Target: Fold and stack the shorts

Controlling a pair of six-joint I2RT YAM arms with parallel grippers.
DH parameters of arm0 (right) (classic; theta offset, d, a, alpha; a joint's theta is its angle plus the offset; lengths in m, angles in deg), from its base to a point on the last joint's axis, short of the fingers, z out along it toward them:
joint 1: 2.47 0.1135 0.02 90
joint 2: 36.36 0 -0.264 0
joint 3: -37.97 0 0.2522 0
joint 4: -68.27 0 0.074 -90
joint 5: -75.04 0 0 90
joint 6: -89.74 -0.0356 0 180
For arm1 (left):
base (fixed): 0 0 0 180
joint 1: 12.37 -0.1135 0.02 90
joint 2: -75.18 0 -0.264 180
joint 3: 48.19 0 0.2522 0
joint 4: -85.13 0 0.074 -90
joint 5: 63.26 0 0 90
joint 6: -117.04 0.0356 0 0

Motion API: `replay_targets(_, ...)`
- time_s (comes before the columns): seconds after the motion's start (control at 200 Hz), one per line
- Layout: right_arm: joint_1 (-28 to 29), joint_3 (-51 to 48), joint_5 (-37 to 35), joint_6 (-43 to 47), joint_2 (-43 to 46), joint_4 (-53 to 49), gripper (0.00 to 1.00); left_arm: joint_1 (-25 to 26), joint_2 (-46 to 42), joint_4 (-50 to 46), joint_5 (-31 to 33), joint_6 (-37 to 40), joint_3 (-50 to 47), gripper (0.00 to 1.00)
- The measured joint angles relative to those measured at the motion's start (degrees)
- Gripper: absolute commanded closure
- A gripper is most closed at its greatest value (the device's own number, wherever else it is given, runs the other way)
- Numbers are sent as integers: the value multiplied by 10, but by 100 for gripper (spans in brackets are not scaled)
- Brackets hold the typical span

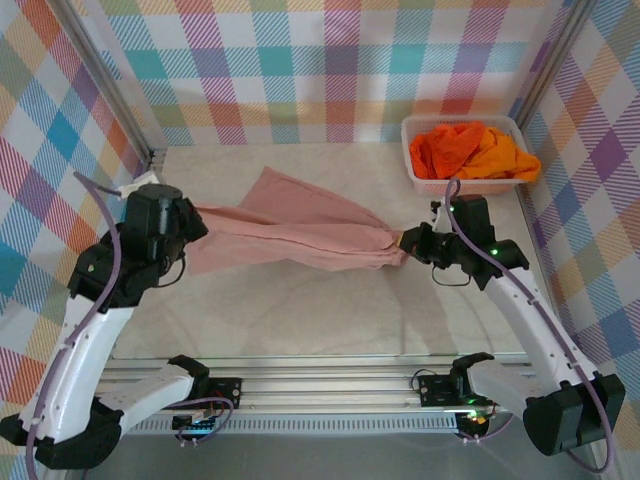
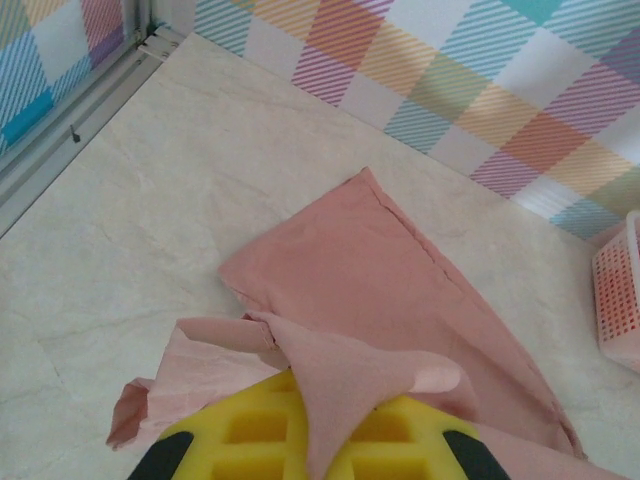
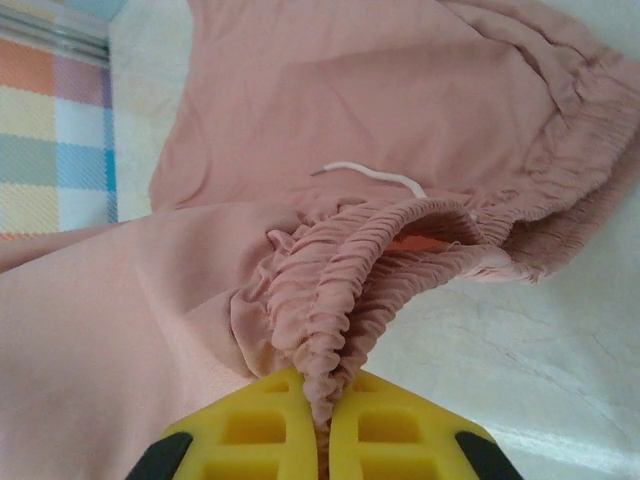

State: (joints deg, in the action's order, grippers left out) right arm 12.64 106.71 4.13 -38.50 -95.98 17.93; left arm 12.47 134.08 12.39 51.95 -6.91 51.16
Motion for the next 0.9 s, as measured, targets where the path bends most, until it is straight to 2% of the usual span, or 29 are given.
replay_targets(0.31, 0, -73, -28, -96, -15, 41, 100, -7, 193, 57, -2, 21, 44, 100)
replay_targets(0.58, 0, -76, -64, -184, -92, 65, 100, -50, 340, 99, -27, 23, 99, 100)
replay_targets(0.745, -3, -66, -86, -226, -117, 74, 100, -67, 435, 114, -51, 23, 165, 100)
replay_targets(0.84, -15, -53, -97, -246, -136, 81, 95, -75, 496, 113, -68, 23, 221, 99)
replay_targets(0.905, -27, -48, -101, -260, -152, 91, 85, -80, 545, 111, -82, 23, 271, 95)
